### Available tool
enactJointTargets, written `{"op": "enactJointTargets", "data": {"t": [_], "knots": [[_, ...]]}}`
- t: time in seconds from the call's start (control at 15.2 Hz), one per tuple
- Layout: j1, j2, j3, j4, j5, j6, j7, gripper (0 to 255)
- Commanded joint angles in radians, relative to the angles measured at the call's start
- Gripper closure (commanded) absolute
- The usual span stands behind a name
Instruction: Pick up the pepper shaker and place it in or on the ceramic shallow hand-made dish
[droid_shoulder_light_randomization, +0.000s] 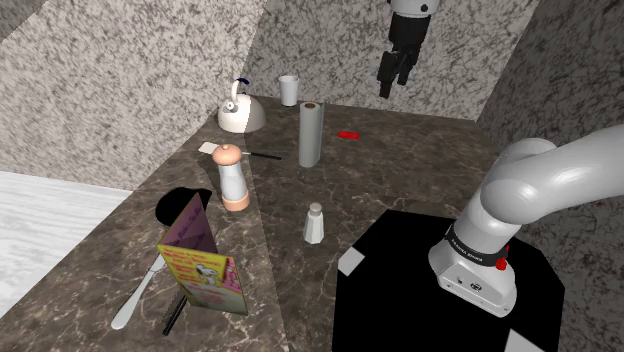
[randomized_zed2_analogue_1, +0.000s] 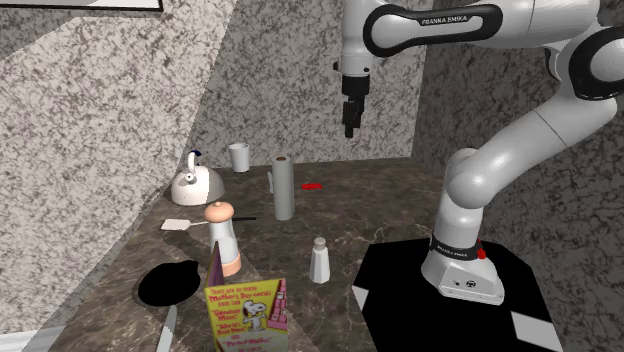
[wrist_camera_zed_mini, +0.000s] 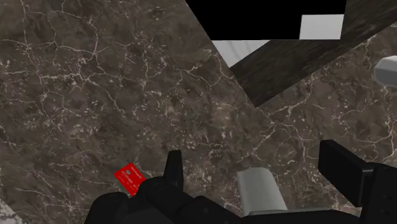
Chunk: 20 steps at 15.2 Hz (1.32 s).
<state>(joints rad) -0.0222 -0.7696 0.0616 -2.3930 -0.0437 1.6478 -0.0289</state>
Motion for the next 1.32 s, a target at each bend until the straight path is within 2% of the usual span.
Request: {"op": "enactJointTargets", "data": {"t": [0.0, 0.66, 1.25], "knots": [[0.0, 0.0, 0.0, 0.0, 0.0, 0.0, 0.0, 0], [0.113, 0.002, 0.15, -0.186, 0.154, 0.212, 0.129, 0], [0.219, 0.12, 0.312, -0.263, 0.288, 0.447, 0.245, 0]]}}
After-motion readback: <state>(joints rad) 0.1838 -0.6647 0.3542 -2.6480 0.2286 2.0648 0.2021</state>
